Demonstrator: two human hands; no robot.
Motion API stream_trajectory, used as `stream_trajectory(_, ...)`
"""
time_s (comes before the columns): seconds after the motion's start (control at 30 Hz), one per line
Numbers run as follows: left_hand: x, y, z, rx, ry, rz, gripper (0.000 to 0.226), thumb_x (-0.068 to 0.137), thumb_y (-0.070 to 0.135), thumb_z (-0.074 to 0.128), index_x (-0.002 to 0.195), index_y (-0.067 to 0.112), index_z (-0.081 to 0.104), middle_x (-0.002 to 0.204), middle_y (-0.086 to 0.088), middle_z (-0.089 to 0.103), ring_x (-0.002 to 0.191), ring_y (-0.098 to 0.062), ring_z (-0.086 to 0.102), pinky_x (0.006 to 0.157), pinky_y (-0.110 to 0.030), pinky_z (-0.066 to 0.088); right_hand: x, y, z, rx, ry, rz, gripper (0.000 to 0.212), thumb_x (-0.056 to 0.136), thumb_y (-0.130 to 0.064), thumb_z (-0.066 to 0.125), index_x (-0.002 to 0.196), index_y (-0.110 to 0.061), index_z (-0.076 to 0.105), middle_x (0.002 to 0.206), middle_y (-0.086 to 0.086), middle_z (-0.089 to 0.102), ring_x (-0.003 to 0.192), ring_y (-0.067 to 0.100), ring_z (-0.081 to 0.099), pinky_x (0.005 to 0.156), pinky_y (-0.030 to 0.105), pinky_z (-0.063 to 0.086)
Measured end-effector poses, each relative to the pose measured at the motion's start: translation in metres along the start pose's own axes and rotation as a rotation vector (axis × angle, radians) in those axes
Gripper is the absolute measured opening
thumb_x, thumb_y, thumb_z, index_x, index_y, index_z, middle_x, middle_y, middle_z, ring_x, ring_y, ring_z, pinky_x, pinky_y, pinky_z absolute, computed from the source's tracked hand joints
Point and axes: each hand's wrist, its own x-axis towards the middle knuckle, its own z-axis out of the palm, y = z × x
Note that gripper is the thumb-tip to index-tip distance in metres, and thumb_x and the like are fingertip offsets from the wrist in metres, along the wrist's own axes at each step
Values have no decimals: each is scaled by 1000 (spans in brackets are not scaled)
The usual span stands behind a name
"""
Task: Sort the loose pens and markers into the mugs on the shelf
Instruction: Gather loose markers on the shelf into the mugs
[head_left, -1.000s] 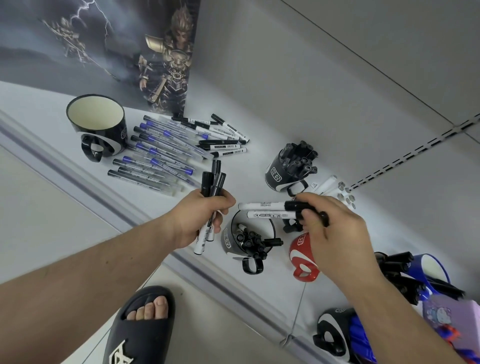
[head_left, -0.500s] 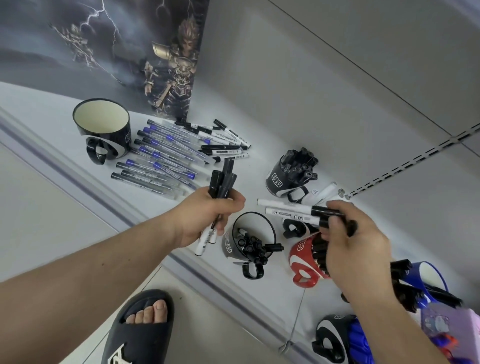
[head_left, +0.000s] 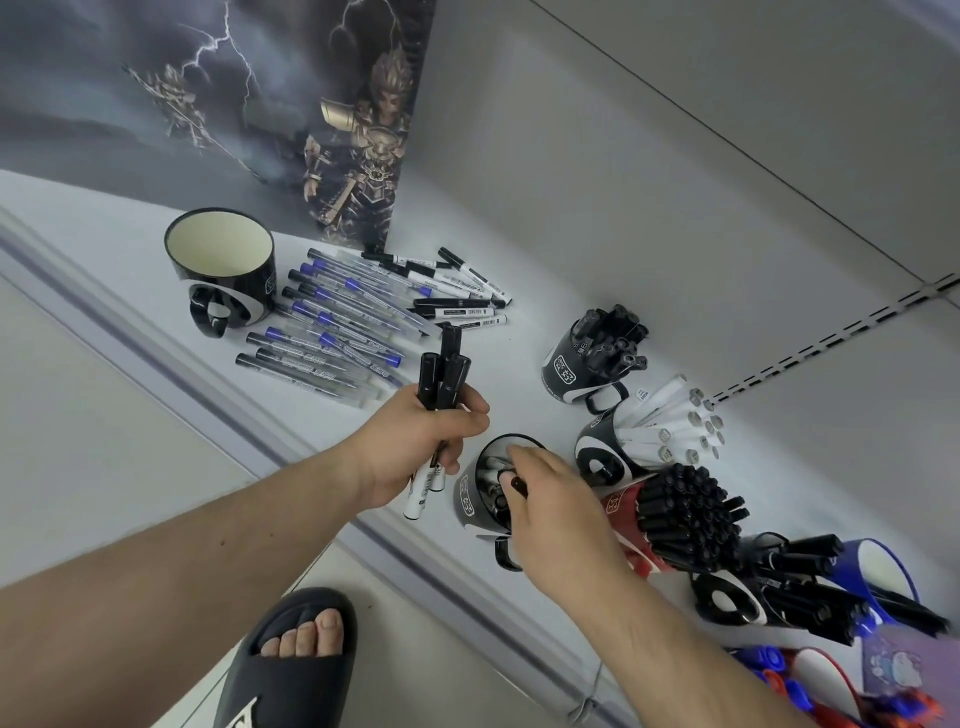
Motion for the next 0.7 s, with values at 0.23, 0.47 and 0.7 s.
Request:
stream_trajectory(0.23, -3, 1, 1, 10, -35, 60, 17, 66, 9, 67, 82, 7, 62, 53, -1, 47, 45, -17, 40, 51, -28, 43, -19, -8, 6, -197, 107, 27, 53, 85, -18, 53, 136, -3, 54, 144, 14, 51, 136, 29, 46, 114, 43, 32)
stream_trajectory(0.47, -2, 4, 3, 37, -23, 53, 18, 67, 9, 67, 84, 7, 62, 53, -1, 48, 46, -16, 42, 52, -30, 43, -22, -22, 14, -138, -50, 10, 72, 96, -26, 36, 156, -7, 1, 164, 12, -4, 152, 23, -2, 116, 29, -12)
stream_trajectory(0.7, -3, 7, 9, 113, -12, 41, 16, 67, 11, 68, 82, 7, 63, 51, 0, 48, 47, -17, 42, 53, -28, 43, -10, -18, -9, -166, -140, -21, 64, 101, -22, 38, 156, -17, 5, 165, -1, 5, 151, 20, -12, 117, 39, -15)
